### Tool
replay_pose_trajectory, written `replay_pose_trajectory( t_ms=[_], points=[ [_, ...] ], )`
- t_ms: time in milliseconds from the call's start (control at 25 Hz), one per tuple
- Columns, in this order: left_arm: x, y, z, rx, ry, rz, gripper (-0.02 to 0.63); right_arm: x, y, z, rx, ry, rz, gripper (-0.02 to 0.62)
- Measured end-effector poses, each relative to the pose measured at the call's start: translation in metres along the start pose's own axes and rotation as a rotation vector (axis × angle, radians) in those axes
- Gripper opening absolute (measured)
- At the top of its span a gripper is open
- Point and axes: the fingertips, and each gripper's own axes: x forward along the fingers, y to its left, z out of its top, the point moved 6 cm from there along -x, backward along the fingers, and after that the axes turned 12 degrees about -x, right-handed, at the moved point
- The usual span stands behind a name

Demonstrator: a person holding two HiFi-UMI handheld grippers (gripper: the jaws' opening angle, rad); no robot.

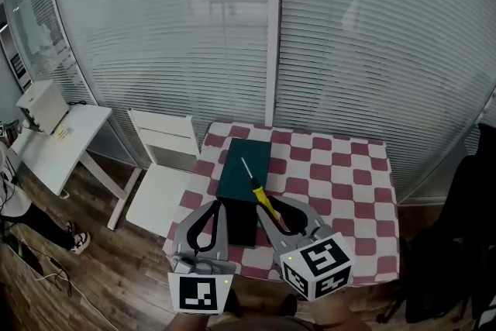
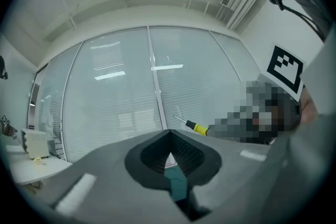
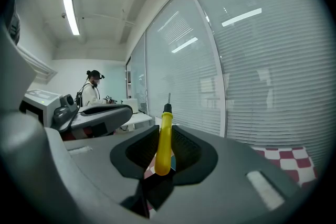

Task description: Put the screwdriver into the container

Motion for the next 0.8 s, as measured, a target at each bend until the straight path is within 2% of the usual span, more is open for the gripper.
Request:
replay_pose_trajectory(
  t_ms=[280, 440, 800],
  points=[
    [0.008, 0.044, -0.006, -0.052, 0.039, -0.067, 0.000, 0.040, 0.016, -0.021, 0.043, 0.074, -0.069, 0.098],
    [0.003, 0.057, -0.017, -0.088, 0.089, -0.106, 0.000, 0.051, 0.032, -0.047, 0.083, 0.141, -0.094, 0.098],
    [0.005, 0.080, -0.051, -0.118, 0.170, -0.142, 0.000, 0.072, 0.053, -0.114, 0.145, 0.300, -0.102, 0.098]
  ],
)
